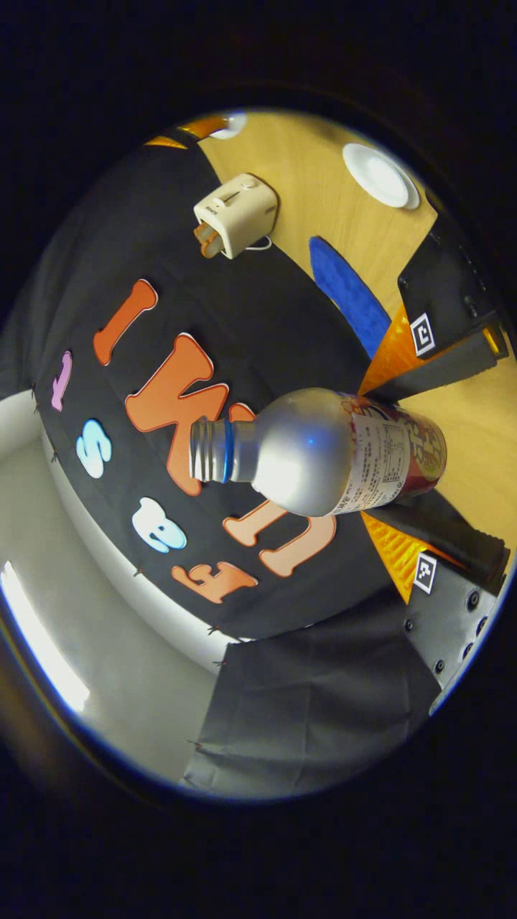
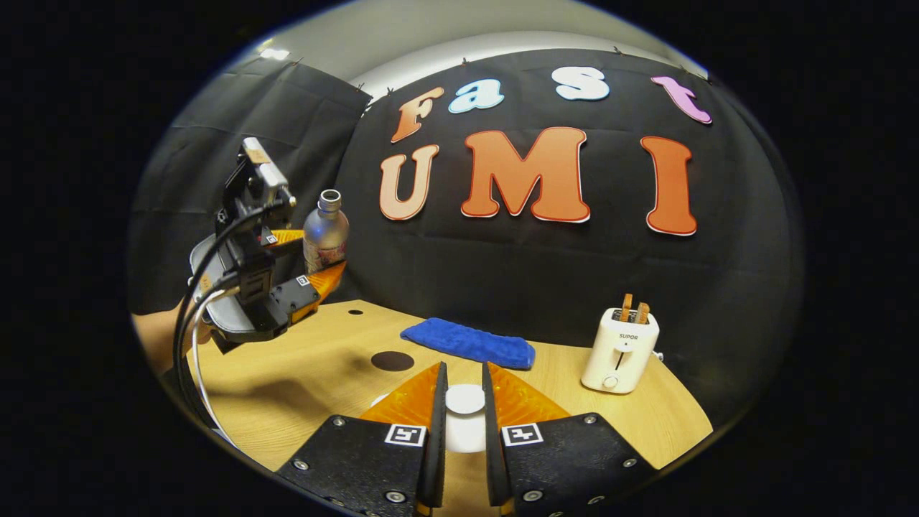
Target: Open the teacup lid with one hand, grasp the water bottle and pour water into the teacup with the other hand; after pouring, place the water bottle on the coaster and then close the teacup lid.
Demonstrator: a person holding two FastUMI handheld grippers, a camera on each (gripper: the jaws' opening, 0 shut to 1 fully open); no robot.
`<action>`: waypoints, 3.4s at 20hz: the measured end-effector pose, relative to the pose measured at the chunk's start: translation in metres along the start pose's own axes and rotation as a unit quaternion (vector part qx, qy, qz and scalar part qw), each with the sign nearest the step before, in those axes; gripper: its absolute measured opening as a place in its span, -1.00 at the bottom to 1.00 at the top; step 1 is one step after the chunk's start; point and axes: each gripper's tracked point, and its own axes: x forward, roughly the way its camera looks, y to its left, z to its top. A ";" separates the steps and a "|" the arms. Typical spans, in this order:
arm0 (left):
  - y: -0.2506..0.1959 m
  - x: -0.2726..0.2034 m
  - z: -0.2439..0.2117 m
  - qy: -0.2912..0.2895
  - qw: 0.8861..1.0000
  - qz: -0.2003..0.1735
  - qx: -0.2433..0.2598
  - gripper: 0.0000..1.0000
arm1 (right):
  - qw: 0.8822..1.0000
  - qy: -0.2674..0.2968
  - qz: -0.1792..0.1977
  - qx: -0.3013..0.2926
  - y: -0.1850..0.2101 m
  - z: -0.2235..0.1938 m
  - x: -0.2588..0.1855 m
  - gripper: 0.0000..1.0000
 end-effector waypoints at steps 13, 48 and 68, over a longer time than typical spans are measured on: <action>-0.052 0.068 -0.090 0.141 0.938 -0.075 -0.307 0.68 | 0.999 0.022 0.027 -0.026 0.022 -0.017 0.037 -0.51; -0.099 0.037 -0.156 0.220 0.925 -0.146 -0.274 0.96 | 0.996 0.067 0.058 -0.010 0.063 -0.055 0.087 -0.51; 0.004 -0.022 -0.120 0.137 0.937 -0.026 -0.321 0.95 | 0.992 0.113 0.052 -0.010 0.070 -0.099 0.087 -0.41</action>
